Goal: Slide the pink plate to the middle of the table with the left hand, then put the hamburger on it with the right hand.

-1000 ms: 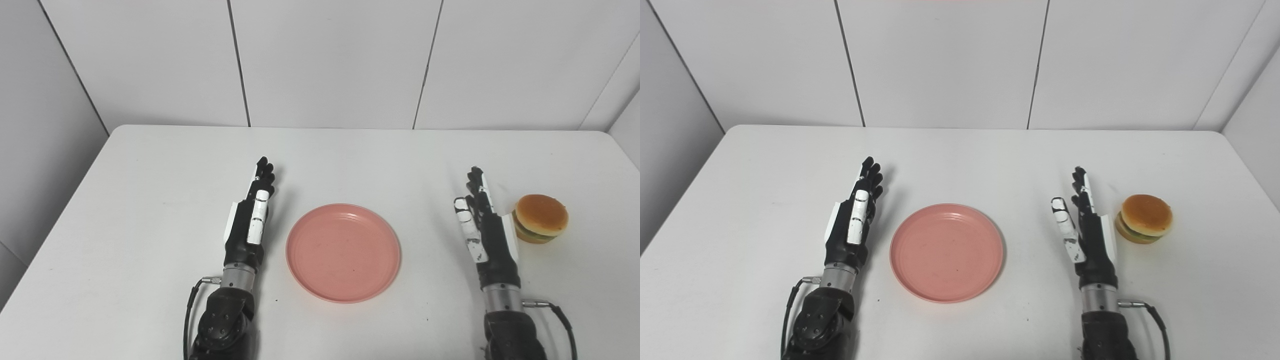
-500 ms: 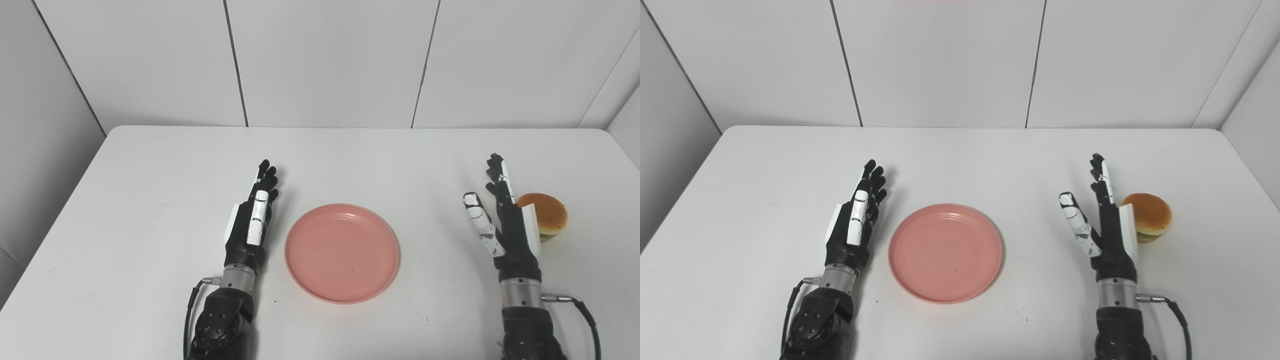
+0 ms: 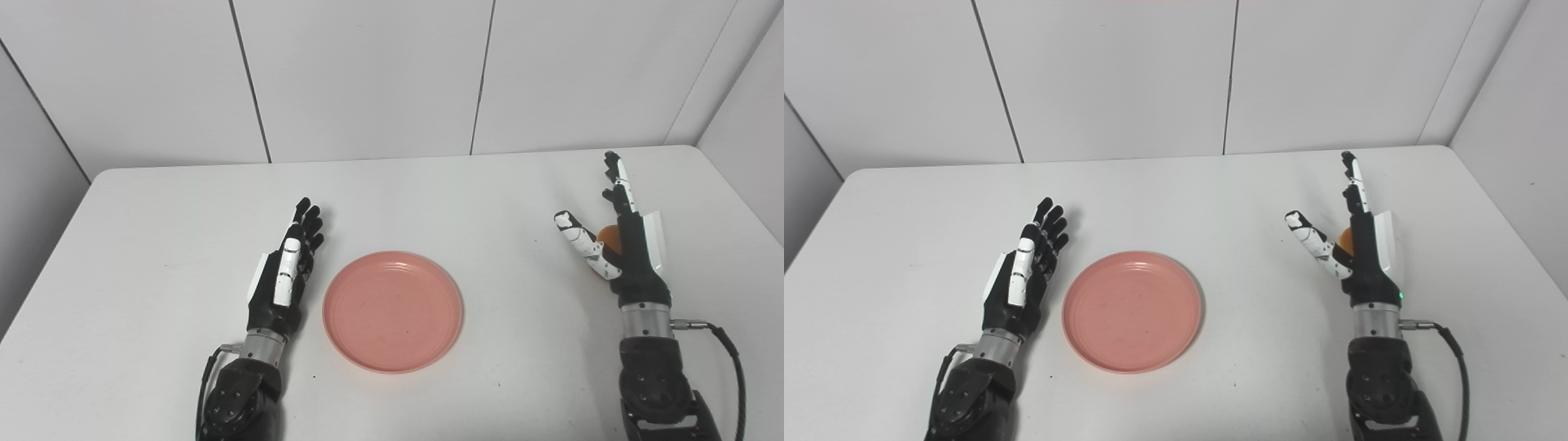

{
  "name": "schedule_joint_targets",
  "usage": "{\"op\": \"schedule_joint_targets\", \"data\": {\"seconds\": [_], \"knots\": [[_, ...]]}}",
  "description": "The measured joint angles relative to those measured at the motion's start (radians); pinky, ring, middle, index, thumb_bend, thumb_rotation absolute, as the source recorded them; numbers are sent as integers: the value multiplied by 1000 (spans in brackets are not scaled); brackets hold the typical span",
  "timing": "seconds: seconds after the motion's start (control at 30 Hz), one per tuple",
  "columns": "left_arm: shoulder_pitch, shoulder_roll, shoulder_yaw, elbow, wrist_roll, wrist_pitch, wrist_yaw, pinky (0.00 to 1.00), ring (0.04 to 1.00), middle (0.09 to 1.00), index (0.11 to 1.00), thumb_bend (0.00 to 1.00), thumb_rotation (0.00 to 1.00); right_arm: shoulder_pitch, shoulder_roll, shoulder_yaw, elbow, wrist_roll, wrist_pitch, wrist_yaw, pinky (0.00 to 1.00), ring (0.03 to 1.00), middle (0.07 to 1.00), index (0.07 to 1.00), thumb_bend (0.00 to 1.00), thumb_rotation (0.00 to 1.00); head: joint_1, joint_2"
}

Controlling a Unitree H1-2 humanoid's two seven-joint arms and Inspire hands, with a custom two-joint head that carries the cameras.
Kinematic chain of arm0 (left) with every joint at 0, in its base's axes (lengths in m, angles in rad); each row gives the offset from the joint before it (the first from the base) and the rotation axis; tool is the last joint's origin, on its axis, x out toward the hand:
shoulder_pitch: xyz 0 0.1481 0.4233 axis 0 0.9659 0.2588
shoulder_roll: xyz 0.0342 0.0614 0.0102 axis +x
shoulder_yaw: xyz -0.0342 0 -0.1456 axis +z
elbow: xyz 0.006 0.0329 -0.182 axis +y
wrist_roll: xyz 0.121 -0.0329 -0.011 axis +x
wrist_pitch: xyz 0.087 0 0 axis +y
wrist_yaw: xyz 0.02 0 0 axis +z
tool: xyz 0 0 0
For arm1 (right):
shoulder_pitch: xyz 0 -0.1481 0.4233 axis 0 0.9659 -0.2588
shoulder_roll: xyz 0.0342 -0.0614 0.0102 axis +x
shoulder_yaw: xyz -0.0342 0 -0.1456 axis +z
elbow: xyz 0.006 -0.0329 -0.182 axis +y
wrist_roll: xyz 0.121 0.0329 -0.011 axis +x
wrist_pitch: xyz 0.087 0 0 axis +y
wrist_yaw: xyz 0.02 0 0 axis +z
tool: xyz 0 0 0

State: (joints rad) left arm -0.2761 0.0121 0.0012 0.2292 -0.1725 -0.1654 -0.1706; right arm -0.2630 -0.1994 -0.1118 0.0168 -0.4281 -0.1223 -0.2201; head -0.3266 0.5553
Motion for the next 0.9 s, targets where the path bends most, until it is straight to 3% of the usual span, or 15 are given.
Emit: {"op": "schedule_joint_targets", "data": {"seconds": [0.17, 0.4, 0.5, 0.57, 0.63, 0.8, 0.9], "knots": [[0, 0, 4, 0, -1, 0, 0, 1000, 1000, 1000, 1000, 493, 1000, -10, -3, 0, -2, -51, 29, -21, 863, 922, 950, 950, 661, 793, -28, -5], [-4, 10, 22, 2, -23, 0, -7, 1000, 1000, 1000, 1000, 480, 1000, -34, -10, 2, -20, -145, 99, -36, 866, 919, 939, 940, 668, 648, -83, -11], [-8, 24, 27, 10, -22, 0, -7, 1000, 1000, 1000, 1000, 489, 1000, -36, -14, 0, -26, -177, 155, -35, 850, 918, 940, 944, 683, 636, -89, -9], [-10, 37, 29, 13, -23, 0, -7, 1000, 1000, 1000, 1000, 484, 1000, -36, -18, -1, -28, -194, 195, -35, 833, 914, 937, 944, 692, 616, -145, -15], [-14, 44, 38, 21, -24, -1, -8, 1000, 1000, 1000, 1000, 479, 1000, -36, -27, 0, -28, -215, 227, -32, 825, 914, 938, 943, 697, 591, -150, -15], [-18, 46, 52, 26, -40, -1, -7, 1000, 1000, 1000, 1000, 432, 1000, -40, -64, -4, -28, -252, 307, -31, 788, 897, 928, 936, 745, 610, -178, -20], [-19, 49, 52, 28, -40, -1, -8, 1000, 1000, 1000, 1000, 431, 1000, -41, -83, -5, -28, -260, 339, -29, 800, 897, 917, 927, 767, 538, -180, -21]]}}
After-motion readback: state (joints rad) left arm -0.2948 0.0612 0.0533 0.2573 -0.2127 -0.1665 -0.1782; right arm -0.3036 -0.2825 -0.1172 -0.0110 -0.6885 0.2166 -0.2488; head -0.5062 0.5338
